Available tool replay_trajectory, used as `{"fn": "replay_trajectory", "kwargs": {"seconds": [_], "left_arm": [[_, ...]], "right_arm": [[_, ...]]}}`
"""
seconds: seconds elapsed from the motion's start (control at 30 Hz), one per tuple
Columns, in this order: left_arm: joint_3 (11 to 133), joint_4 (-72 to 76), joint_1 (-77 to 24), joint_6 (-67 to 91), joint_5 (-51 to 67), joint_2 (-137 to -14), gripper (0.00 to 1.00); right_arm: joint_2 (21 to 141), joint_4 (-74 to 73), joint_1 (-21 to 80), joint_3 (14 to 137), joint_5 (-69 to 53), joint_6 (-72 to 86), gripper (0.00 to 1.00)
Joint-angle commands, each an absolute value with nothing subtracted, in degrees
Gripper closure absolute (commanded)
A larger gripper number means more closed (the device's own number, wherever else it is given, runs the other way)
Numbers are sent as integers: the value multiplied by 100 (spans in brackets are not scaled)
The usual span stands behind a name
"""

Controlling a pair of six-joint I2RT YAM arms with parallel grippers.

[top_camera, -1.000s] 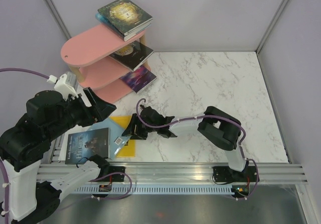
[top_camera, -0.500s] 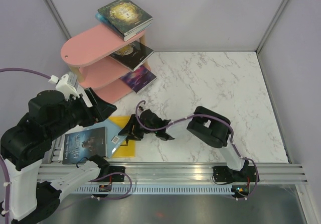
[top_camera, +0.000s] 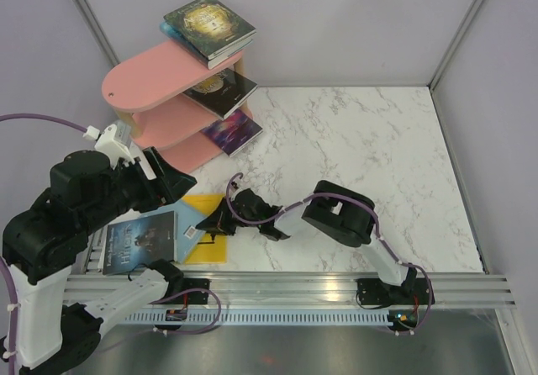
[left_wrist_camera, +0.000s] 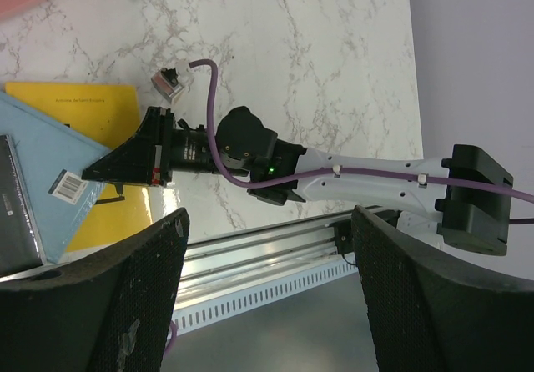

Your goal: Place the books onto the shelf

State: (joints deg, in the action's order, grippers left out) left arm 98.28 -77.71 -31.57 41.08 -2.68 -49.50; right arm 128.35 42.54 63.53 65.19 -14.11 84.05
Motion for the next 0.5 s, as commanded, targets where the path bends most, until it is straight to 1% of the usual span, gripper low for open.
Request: {"fn": "replay_trajectory", "kwargs": {"seconds": [0.0, 0.07, 0.17, 0.3, 0.4, 0.43, 0.47], "left_arm": [[9809, -7937, -3138, 4008, -281, -4966, 19], [9782, -7937, -3138, 3999, -281, -4957, 19], [9730, -7910, -3138, 3982, -290, -4966, 19], [9633, -7805, -3138, 3973, -255, -4948, 19], [9466, -7673, -3138, 3973, -176, -4931, 19], [9422, -7603, -3138, 3973, -158, -4931, 19], [9309, -7550, -3138, 3964, -141, -4896, 19]], "right_arm": [[12797, 4412, 6372, 6470, -1248, 8315, 100], [12587, 4456, 6302, 6259, -1213, 8297, 100], [12174, 4710, 6057, 5601, -1090, 8297, 100], [11392, 4773, 5696, 4363, -915, 8157, 100], [10567, 4422, 5389, 3651, -853, 7876, 100], [10103, 4282, 5318, 3517, -792, 7797, 100], [9855, 3880, 5178, 3411, -756, 7578, 100]]}}
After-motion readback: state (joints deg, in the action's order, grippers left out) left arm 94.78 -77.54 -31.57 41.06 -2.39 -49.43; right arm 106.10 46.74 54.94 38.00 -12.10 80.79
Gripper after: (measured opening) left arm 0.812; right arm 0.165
